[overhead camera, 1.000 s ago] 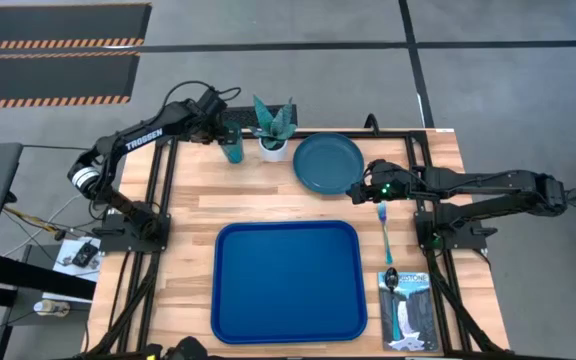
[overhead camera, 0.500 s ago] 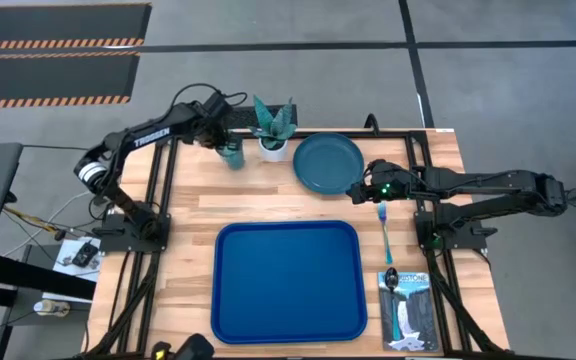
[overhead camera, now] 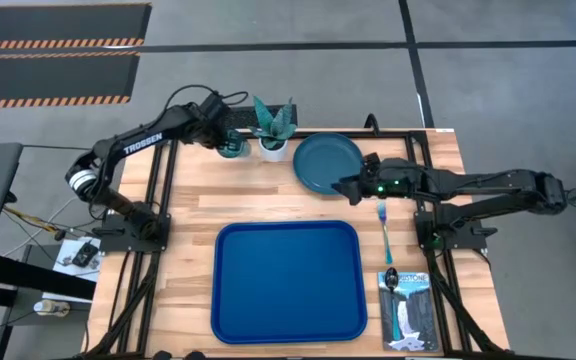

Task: Pick and place plate/cup/fork/spoon on tray
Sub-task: Put the blue cup on the top left of the blue tray, then put the blue plate on the blue tray to the bottom of the blue cup

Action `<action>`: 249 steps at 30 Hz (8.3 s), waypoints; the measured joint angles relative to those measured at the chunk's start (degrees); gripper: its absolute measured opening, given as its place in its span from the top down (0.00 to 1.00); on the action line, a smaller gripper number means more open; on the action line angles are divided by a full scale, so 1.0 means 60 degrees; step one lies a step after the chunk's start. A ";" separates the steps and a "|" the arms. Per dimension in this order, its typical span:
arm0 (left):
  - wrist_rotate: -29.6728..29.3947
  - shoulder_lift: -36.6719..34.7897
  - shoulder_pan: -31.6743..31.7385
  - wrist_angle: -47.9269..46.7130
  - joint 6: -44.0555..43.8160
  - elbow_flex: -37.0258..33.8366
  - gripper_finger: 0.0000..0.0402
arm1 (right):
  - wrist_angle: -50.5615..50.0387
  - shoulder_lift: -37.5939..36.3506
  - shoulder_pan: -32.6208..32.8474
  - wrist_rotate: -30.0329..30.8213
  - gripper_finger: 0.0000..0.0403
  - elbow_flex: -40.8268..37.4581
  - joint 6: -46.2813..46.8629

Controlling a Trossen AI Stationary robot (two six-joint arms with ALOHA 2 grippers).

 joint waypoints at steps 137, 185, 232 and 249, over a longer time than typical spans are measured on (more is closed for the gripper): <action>-0.3241 -0.1615 -0.8791 -0.6794 -0.3950 0.5526 0.35 | -0.4464 1.0974 0.1844 -0.1099 0.38 1.1647 -0.1790; -0.3581 -0.1615 -0.8784 -0.6797 -0.3571 0.5526 0.35 | -0.4311 1.1315 0.1283 -0.0874 0.92 1.1635 -0.2296; -0.3686 -0.1621 -0.8784 -0.6797 -0.3331 0.5526 0.35 | -0.3417 1.1453 0.1318 -0.1894 0.67 1.2214 -0.3296; -0.3467 -0.1713 -0.8729 -0.6797 -0.3415 0.5526 0.35 | -0.3730 1.0857 0.1354 -0.1791 0.68 1.2227 -0.3756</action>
